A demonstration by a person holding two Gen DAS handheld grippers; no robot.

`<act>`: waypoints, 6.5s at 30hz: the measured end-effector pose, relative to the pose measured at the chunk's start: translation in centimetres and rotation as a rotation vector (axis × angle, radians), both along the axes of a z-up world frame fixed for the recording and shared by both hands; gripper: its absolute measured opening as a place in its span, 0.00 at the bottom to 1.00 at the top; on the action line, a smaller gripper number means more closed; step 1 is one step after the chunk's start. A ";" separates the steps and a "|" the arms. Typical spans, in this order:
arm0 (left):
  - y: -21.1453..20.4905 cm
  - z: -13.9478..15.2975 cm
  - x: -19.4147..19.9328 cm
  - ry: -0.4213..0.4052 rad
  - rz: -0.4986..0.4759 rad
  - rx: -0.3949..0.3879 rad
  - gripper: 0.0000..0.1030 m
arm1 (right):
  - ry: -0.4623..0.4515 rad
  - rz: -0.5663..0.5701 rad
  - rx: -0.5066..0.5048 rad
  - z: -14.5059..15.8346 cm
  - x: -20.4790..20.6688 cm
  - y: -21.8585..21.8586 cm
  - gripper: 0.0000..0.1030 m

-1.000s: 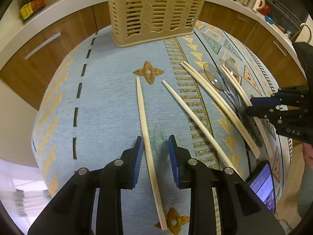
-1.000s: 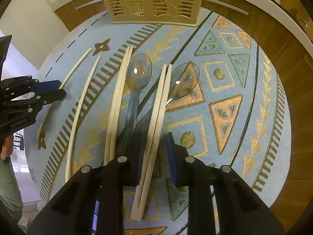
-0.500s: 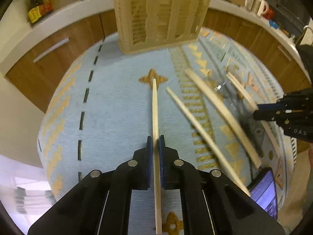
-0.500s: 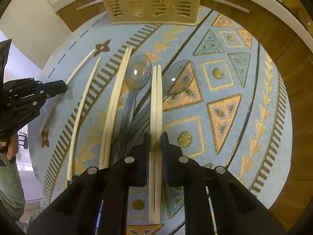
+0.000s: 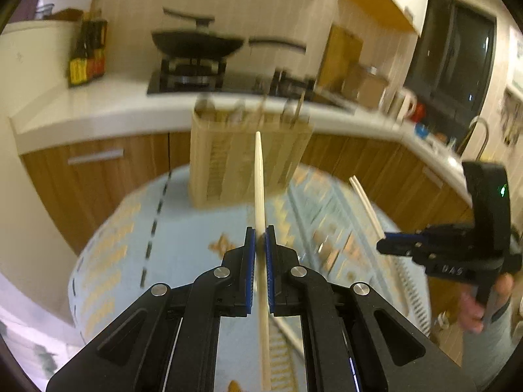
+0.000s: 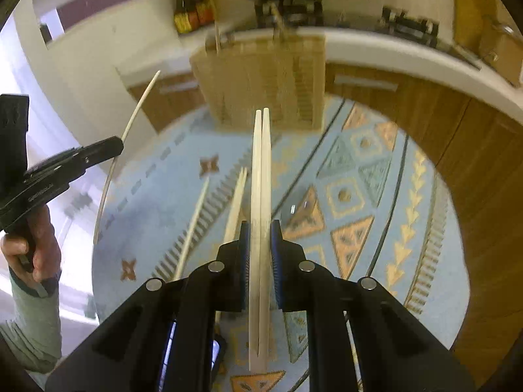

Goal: Organize utensils
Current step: 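Lift both chopsticks over the beige holder and open both tools to drop them, then lower the open left tool to a chopstick while the right tool approaches a clear spoon, then close the left tool on the chopstick while the right tool grasps the spoon handle, then carry chopstick and spoon over the beige holder and open both tools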

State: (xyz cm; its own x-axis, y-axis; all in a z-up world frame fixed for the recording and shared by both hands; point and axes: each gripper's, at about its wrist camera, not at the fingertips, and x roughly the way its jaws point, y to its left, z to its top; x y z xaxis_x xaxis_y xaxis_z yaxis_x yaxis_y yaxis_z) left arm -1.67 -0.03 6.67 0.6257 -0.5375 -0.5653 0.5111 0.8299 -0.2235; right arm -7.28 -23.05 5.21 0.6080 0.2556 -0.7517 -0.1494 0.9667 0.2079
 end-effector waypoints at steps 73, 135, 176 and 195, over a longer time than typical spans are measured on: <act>0.5 1.9 13.1 -0.278 0.155 -0.324 0.47 | -0.483 -0.284 0.050 4.8 12.6 -3.8 0.45; -5.2 -12.6 0.9 0.187 0.069 0.323 0.09 | 0.062 -0.021 0.059 -9.1 2.6 2.8 0.29; -3.2 -8.9 2.2 0.180 0.007 0.267 0.04 | 0.195 0.028 -0.015 -5.8 5.2 2.5 0.10; -0.2 3.8 4.2 -0.095 0.037 -0.115 0.04 | -0.096 -0.025 0.084 3.4 7.2 -0.7 0.10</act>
State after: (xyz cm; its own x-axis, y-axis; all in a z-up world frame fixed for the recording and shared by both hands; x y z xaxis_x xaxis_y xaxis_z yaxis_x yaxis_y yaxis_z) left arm 2.49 -0.27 10.51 0.6940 -0.5714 -0.4381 0.5045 0.8200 -0.2704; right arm -0.10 -23.80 8.62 0.6833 0.2989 -0.6661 -0.1490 0.9502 0.2736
